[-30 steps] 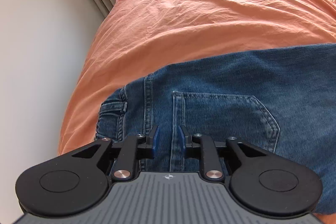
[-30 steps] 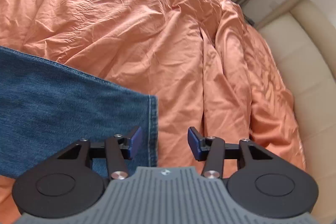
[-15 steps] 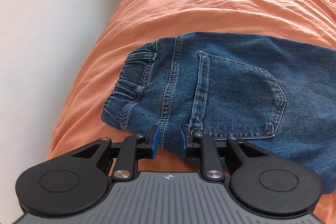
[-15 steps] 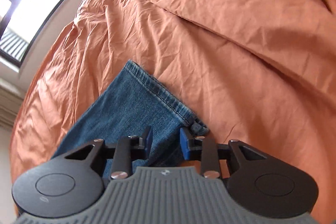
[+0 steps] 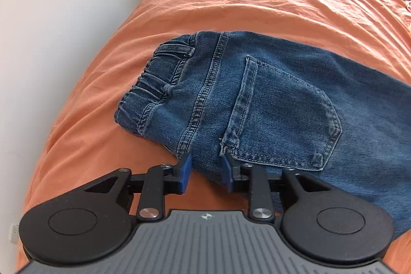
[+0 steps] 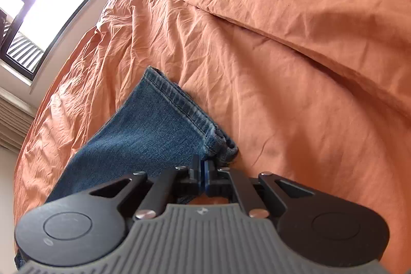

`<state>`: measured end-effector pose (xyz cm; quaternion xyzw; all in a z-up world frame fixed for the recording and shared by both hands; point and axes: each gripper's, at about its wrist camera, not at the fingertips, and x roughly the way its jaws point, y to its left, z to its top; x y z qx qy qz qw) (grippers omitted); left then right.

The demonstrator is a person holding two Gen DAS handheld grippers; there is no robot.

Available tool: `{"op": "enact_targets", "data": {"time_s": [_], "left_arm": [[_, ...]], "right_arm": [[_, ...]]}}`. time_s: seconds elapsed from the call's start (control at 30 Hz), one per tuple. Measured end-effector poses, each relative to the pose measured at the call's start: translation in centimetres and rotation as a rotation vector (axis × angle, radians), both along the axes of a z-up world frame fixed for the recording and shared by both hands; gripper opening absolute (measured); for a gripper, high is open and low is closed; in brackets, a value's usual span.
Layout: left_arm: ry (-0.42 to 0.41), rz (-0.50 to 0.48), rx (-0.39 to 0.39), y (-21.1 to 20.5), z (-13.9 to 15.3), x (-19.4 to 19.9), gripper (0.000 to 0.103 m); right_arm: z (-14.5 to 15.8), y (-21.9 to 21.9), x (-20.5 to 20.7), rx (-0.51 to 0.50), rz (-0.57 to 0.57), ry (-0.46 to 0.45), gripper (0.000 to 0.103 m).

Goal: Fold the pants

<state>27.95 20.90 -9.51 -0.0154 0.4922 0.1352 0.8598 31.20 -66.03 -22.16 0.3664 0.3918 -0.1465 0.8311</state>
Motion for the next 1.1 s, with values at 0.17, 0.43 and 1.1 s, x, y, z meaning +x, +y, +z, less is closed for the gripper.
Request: {"op": "enact_targets", "data": {"time_s": [0.17,0.43,1.1], "left_arm": [[-0.081,0.098,-0.166,2.7,1.1,-1.7,0.055],[-0.271,0.359,-0.536,10.0,-1.7,-4.8,0.066],[-0.442,0.358,-0.52,13.6,-1.0,0.1,0.013]], "right_arm": [[1.9,2.2,-0.5,-0.063,0.047,0.013,0.03],[2.3,11.1,-2.9,0.074,0.162,-0.016,0.034],[1.4,26.6,-5.7,0.185,0.107,-0.068,0.041]]}}
